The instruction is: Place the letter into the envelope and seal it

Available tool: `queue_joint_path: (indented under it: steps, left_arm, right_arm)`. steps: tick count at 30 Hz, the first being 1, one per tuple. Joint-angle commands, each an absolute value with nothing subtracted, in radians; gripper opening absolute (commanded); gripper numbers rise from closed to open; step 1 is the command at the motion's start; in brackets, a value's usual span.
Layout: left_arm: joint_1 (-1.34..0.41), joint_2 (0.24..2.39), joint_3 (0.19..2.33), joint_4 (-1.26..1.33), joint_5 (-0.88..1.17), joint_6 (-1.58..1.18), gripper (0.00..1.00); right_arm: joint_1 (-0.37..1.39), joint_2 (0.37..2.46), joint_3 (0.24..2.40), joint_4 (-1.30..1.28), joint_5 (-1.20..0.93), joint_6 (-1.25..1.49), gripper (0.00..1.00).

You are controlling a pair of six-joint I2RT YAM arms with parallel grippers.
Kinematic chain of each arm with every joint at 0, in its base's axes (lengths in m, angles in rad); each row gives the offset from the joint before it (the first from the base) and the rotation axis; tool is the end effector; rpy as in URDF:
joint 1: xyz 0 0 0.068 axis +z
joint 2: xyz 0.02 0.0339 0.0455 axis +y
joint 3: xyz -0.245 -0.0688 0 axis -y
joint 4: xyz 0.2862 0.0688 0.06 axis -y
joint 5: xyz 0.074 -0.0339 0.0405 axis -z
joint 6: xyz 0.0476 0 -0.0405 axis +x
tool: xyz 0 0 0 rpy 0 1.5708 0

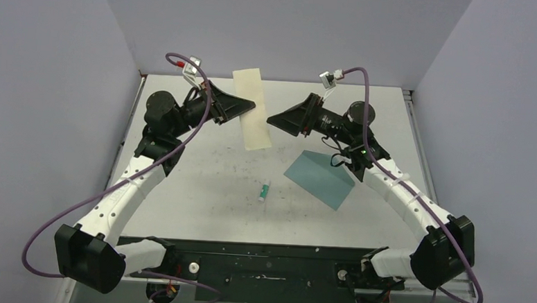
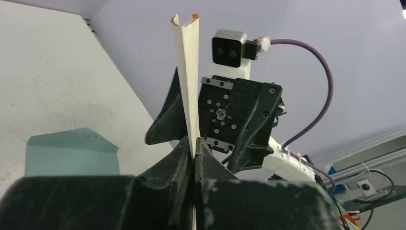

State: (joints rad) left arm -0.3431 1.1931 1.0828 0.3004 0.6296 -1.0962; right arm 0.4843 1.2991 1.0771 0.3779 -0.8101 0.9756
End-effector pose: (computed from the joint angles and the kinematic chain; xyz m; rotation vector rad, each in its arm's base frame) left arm 0.3024 -0.1378 0.3906 -0.0016 1.6304 -1.5819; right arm 0.2956 0.1945 0.3616 -0.3763 1.6896 1.7011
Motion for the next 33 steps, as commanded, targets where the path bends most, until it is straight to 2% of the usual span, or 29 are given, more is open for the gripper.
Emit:
queue_joint_path:
  steps: [1,4,6,8,11,12,13,14,15,18,23,26,28,29,33]
  left_arm:
    - [-0.342,1.163,1.075,0.432,0.683,-1.156,0.0]
    - [-0.344,1.162,1.071,0.45,0.68,-1.169,0.0]
    - [-0.344,1.161,1.066,0.451,0.675,-1.17,0.0]
    - [-0.344,1.156,1.061,0.452,0.668,-1.172,0.0]
    - [-0.344,1.15,1.06,0.453,0.659,-1.171,0.0]
    - [-0.344,1.149,1.06,0.451,0.656,-1.168,0.02]
    - [-0.342,1.145,1.064,0.444,0.653,-1.161,0.1]
    - [-0.341,1.145,1.068,0.436,0.65,-1.153,0.16]
    - [-0.339,1.144,1.074,0.426,0.648,-1.145,0.19]
    - [-0.317,1.139,1.091,0.39,0.641,-1.122,0.27]
    - [-0.293,1.146,1.101,0.378,0.652,-1.115,0.26]
    - [-0.293,1.159,1.103,0.379,0.664,-1.114,0.18]
    - [-0.293,1.166,1.104,0.382,0.67,-1.111,0.02]
    - [-0.294,1.168,1.103,0.382,0.674,-1.107,0.0]
    - [-0.295,1.168,1.096,0.37,0.682,-1.089,0.0]
  right_arm:
    - [0.517,1.38,1.146,0.512,-0.861,0.994,0.91]
    - [0.548,1.422,1.155,0.615,-0.895,1.061,0.88]
    - [0.564,1.437,1.158,0.676,-0.913,1.097,0.81]
    - [0.574,1.448,1.157,0.726,-0.927,1.139,0.68]
    - [0.576,1.454,1.135,0.802,-0.932,1.206,0.37]
    - [0.575,1.454,1.13,0.814,-0.934,1.216,0.27]
    - [0.575,1.453,1.126,0.816,-0.936,1.218,0.14]
    - [0.574,1.451,1.125,0.813,-0.938,1.216,0.07]
    - [0.573,1.448,1.123,0.805,-0.942,1.209,0.06]
    - [0.565,1.436,1.124,0.763,-0.965,1.178,0.05]
    - [0.564,1.431,1.146,0.684,-1.024,1.126,0.05]
    - [0.565,1.437,1.162,0.642,-1.041,1.1,0.05]
    - [0.565,1.441,1.174,0.614,-1.042,1.083,0.06]
    - [0.564,1.442,1.18,0.607,-1.04,1.078,0.13]
    - [0.562,1.452,1.201,0.626,-1.0,1.082,0.62]
